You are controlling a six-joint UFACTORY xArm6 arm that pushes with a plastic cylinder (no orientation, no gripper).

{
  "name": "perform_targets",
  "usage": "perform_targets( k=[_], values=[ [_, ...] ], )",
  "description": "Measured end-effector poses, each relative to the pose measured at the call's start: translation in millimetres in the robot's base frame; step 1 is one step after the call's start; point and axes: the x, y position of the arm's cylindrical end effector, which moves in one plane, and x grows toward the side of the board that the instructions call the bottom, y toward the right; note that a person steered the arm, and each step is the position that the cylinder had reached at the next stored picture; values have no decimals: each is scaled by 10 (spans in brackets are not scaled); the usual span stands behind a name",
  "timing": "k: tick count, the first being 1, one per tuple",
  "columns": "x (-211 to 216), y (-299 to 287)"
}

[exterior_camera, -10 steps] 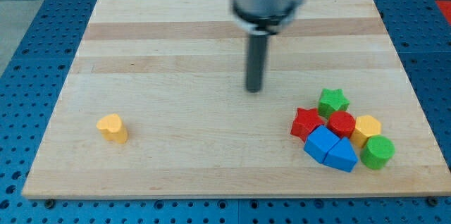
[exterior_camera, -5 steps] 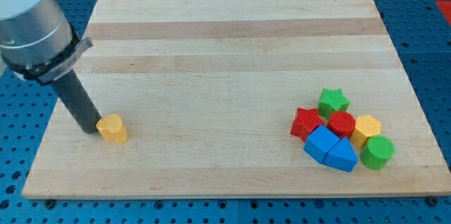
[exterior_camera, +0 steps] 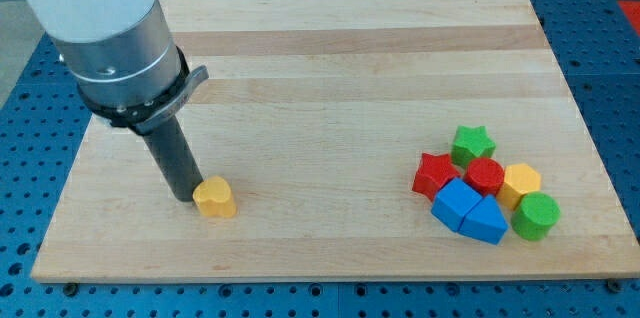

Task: Move yellow heart closer to red star

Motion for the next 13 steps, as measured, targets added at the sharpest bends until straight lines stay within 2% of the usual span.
perform_targets(
  k=[2, 4, 7, 8, 11, 13],
  values=[
    [158, 5],
    [169, -481],
    [284, -481],
    [268, -113],
    [99, 1519],
    [99, 1715]
  ],
)
